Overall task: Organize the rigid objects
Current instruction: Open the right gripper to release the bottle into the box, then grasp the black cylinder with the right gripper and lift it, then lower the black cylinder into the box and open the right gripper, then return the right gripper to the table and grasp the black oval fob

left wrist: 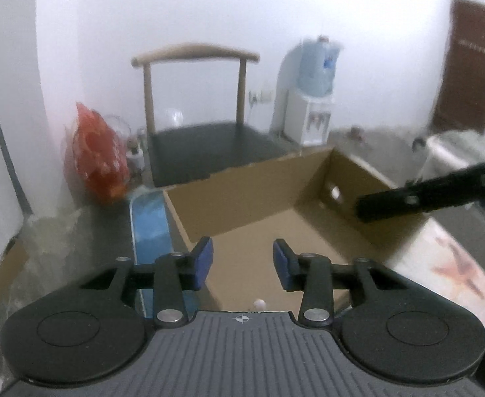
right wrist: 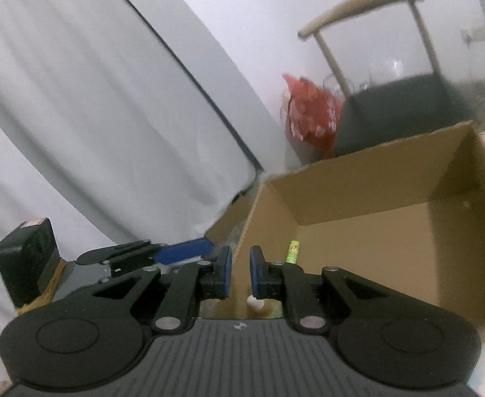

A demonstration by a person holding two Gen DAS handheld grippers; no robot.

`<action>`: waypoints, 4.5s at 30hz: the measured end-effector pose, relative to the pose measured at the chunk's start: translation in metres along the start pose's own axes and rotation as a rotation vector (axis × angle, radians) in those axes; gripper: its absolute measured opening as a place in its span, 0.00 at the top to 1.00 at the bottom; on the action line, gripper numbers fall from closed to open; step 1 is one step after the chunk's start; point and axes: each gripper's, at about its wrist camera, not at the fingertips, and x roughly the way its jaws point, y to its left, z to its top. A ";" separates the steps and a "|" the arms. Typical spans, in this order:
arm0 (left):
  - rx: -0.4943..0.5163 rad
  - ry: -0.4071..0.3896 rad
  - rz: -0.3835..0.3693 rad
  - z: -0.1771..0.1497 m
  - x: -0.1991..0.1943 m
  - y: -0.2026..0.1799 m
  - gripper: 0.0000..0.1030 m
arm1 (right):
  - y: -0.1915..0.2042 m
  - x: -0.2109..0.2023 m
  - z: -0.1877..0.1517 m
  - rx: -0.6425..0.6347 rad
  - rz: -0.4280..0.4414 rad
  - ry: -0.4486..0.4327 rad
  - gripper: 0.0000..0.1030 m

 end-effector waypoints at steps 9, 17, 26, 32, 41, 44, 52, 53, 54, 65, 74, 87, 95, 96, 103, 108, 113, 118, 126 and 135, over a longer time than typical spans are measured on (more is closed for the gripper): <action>-0.015 0.044 -0.139 -0.067 -0.049 -0.038 0.55 | -0.006 -0.059 -0.102 0.105 -0.035 -0.016 0.86; 0.147 0.223 -0.121 -0.125 0.005 -0.104 0.55 | -0.039 -0.012 -0.179 0.193 -0.226 0.143 0.86; 0.309 0.280 -0.005 -0.138 0.046 -0.127 0.56 | -0.052 -0.012 -0.180 0.296 -0.213 0.085 0.86; 0.277 0.308 -0.022 -0.139 0.047 -0.124 0.59 | -0.066 -0.006 -0.183 0.398 -0.163 0.071 0.84; 0.187 0.326 -0.076 -0.145 0.039 -0.117 0.74 | -0.062 0.009 -0.185 0.453 -0.122 0.075 0.52; 0.168 0.319 -0.083 -0.147 0.038 -0.115 0.77 | -0.060 0.017 -0.185 0.456 -0.143 0.083 0.52; 0.193 0.292 -0.084 -0.148 0.033 -0.126 0.80 | -0.055 0.019 -0.192 0.465 -0.163 0.086 0.72; 0.194 0.287 -0.085 -0.148 0.031 -0.126 0.80 | -0.055 0.016 -0.194 0.468 -0.162 0.081 0.74; 0.194 0.282 -0.087 -0.146 0.030 -0.127 0.80 | -0.054 0.013 -0.194 0.465 -0.160 0.075 0.75; 0.240 0.082 -0.060 -0.109 -0.022 -0.139 0.80 | 0.003 -0.033 -0.164 0.269 -0.134 -0.077 0.76; 0.271 -0.099 0.003 -0.045 -0.032 -0.131 0.80 | 0.037 -0.037 -0.088 0.078 -0.078 -0.172 0.76; 0.130 0.213 0.032 0.045 0.119 -0.041 0.80 | -0.066 0.118 0.041 0.194 -0.052 0.149 0.76; 0.083 0.384 0.081 0.040 0.174 -0.008 0.78 | -0.085 0.193 0.057 0.169 -0.122 0.304 0.76; 0.081 0.391 0.087 0.040 0.174 -0.005 0.77 | -0.085 0.199 0.057 0.168 -0.134 0.315 0.76; 0.054 0.315 0.091 0.045 0.131 -0.001 0.71 | -0.077 0.173 0.068 0.179 -0.106 0.260 0.75; 0.041 0.195 0.089 0.054 0.078 -0.003 0.63 | -0.068 0.099 0.068 0.172 -0.074 0.132 0.75; 0.008 0.061 0.072 0.047 0.015 -0.007 0.53 | -0.060 0.012 0.039 0.159 -0.061 0.019 0.75; -0.003 -0.041 0.039 0.023 -0.040 -0.020 0.48 | -0.055 -0.063 -0.013 0.173 -0.048 -0.071 0.75; -0.059 -0.045 -0.086 -0.037 -0.067 -0.054 0.36 | -0.071 -0.131 -0.095 0.269 -0.131 -0.213 0.66; -0.031 0.191 -0.174 -0.106 0.007 -0.121 0.36 | -0.105 -0.098 -0.158 0.412 -0.170 -0.110 0.58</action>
